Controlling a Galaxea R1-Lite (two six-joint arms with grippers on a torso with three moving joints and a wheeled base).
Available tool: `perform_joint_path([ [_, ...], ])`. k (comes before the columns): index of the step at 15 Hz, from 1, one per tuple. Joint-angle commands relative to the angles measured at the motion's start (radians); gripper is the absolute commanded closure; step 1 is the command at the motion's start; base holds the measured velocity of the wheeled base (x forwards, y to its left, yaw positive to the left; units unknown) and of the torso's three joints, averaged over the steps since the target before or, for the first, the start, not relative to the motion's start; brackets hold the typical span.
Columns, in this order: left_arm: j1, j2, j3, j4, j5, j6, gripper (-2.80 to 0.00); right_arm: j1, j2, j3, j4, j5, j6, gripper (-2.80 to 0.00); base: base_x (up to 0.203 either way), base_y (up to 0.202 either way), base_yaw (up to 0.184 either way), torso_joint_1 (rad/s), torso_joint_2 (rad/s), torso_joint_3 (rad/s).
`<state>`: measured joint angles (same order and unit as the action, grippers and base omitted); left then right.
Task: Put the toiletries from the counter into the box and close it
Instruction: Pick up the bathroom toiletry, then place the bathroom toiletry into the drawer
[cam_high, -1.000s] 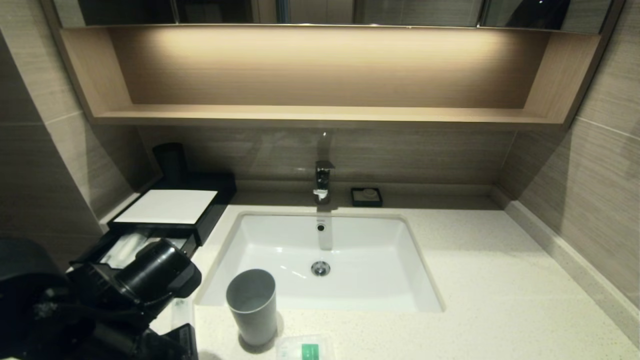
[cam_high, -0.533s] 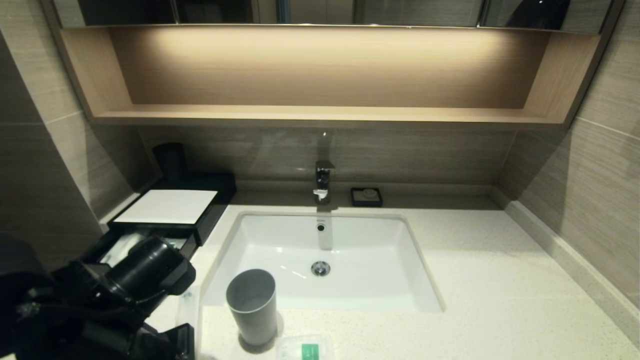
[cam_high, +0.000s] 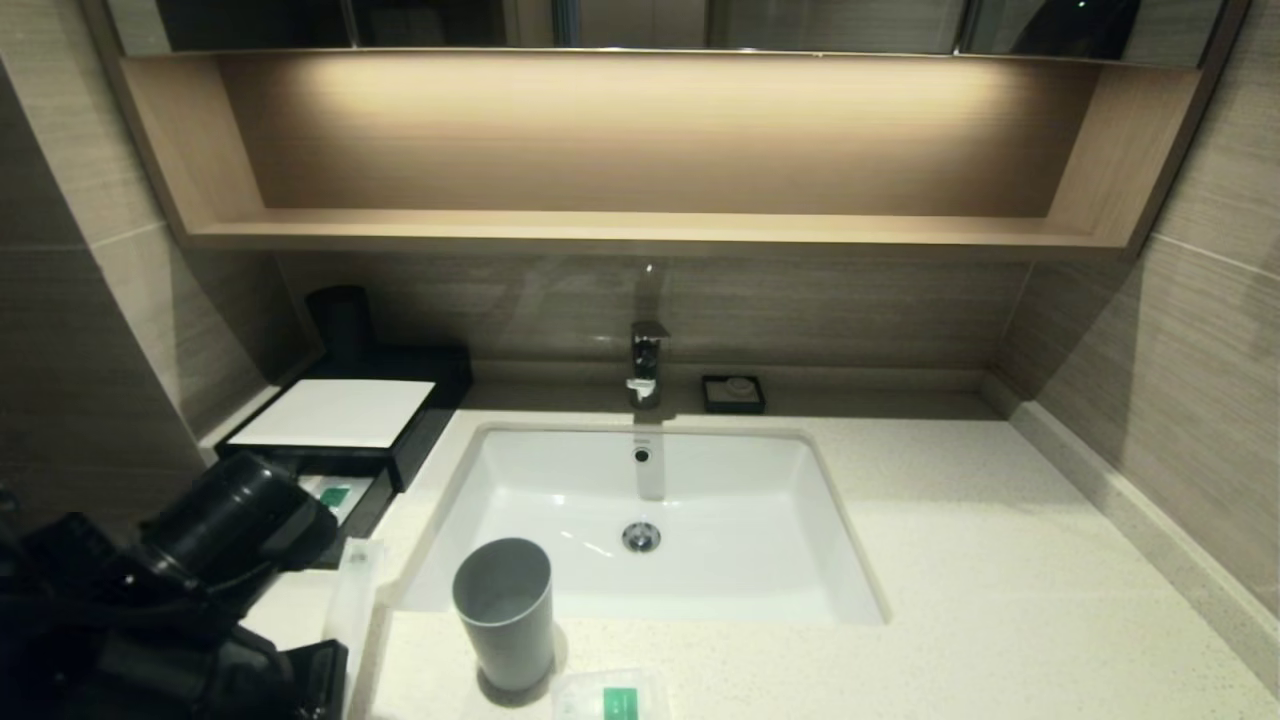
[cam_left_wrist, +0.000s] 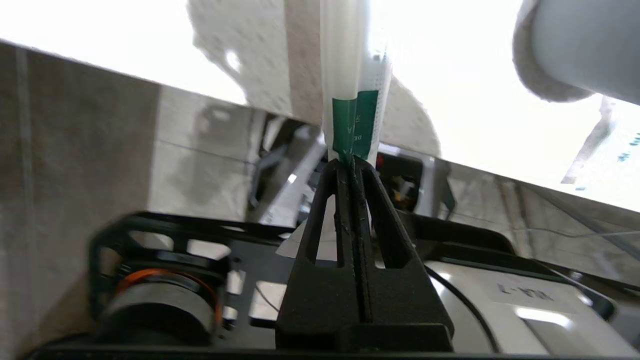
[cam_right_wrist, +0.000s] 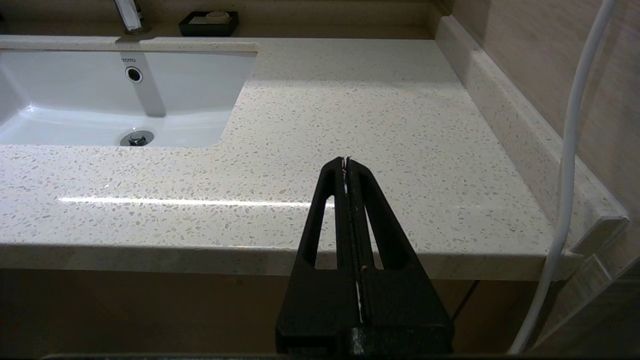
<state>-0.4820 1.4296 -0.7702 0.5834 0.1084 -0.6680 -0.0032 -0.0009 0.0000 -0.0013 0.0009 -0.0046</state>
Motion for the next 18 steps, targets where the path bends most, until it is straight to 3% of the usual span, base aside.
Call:
perform_joint_path([
  [1, 0.02, -0.026, -0.01, 0.005, 0.028, 0.079, 0.0, 0.0, 0.001, 0.002, 0.0, 0.0, 0.0, 0.0, 0.0, 0.0, 0.0, 0.0, 0.0, 0.0],
  [4, 0.033, -0.068, -0.017, 0.006, 0.037, 0.123, 0.0, 0.0, 0.001, 0.002, 0.0, 0.001, 0.0, 0.0, 0.0, 0.0, 0.0, 0.0, 0.0, 0.0],
  [6, 0.079, -0.087, -0.03, 0.007, 0.039, 0.184, 0.0, 0.0, -0.001, 0.002, 0.0, 0.001, 0.0, 0.0, 0.0, 0.0, 0.0, 0.0, 0.0, 0.0],
  [12, 0.277, -0.107, -0.198, 0.124, 0.039, 0.417, 0.0, 0.0, 0.001, 0.002, 0.0, 0.001, 0.0, 0.0, 0.0, 0.0, 0.0, 0.0, 0.0, 0.0],
  [18, 0.506, -0.059, -0.345, 0.255, 0.013, 0.602, 0.0, 0.0, 0.001, 0.002, 0.0, -0.001, 0.0, 0.0, 0.0, 0.0, 0.0, 0.0, 0.0, 0.0],
])
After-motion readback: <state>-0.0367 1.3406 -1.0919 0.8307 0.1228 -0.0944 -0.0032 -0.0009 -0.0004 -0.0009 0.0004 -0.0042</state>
